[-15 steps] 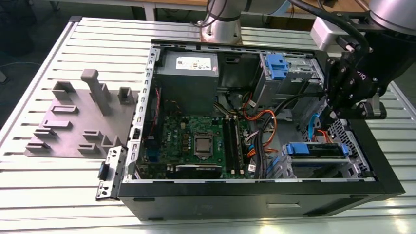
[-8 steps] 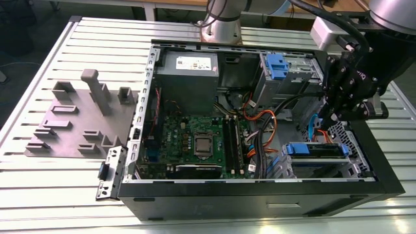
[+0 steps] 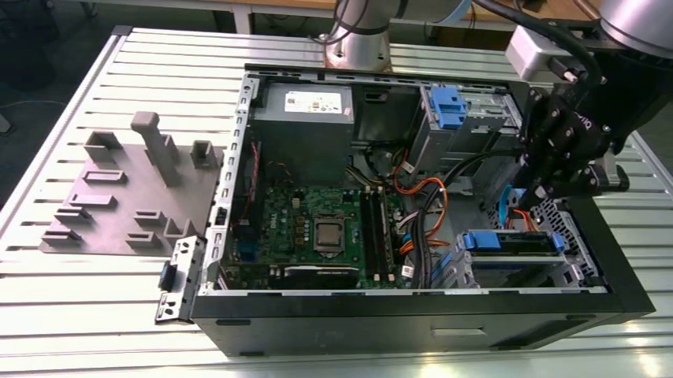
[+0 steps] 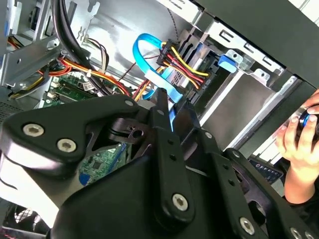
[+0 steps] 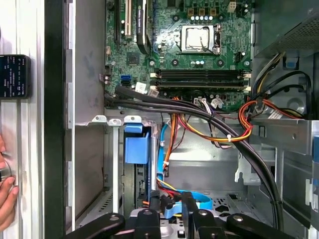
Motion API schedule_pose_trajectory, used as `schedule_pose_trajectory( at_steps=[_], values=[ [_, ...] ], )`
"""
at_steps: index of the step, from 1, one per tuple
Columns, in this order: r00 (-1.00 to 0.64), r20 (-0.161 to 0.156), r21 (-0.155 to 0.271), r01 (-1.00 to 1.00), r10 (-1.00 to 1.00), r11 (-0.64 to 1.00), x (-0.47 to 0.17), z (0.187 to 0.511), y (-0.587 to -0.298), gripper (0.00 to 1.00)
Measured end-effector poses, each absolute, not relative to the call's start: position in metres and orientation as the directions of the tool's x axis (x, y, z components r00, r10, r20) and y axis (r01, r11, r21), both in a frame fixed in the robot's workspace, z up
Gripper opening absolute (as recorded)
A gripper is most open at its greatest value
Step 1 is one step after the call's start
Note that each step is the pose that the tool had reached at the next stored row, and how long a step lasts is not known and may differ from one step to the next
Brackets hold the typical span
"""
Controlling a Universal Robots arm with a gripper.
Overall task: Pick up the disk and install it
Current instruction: 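Insert the second disk wire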
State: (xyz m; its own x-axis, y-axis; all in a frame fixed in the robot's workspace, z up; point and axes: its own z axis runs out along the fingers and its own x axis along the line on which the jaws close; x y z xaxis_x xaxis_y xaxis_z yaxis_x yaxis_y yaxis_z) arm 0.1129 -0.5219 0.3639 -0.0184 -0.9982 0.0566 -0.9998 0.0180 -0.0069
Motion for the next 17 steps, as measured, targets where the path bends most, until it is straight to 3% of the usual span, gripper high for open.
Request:
schedule_pose_trajectory(
  at_steps=[9, 11, 12, 17],
  values=[
    [-0.018, 0.064, 0.01, -1.0, -0.998, 0.019, 0.115, 0.357, -0.521, 0.31],
    [-0.018, 0.075, 0.01, -1.0, -0.997, 0.019, 0.115, 0.355, -0.521, 0.31],
    [-0.018, 0.097, 0.009, -1.0, -0.995, 0.019, 0.115, 0.353, -0.521, 0.31],
    [-0.018, 0.099, 0.009, -1.0, -0.995, 0.019, 0.115, 0.348, -0.521, 0.3]
  ],
)
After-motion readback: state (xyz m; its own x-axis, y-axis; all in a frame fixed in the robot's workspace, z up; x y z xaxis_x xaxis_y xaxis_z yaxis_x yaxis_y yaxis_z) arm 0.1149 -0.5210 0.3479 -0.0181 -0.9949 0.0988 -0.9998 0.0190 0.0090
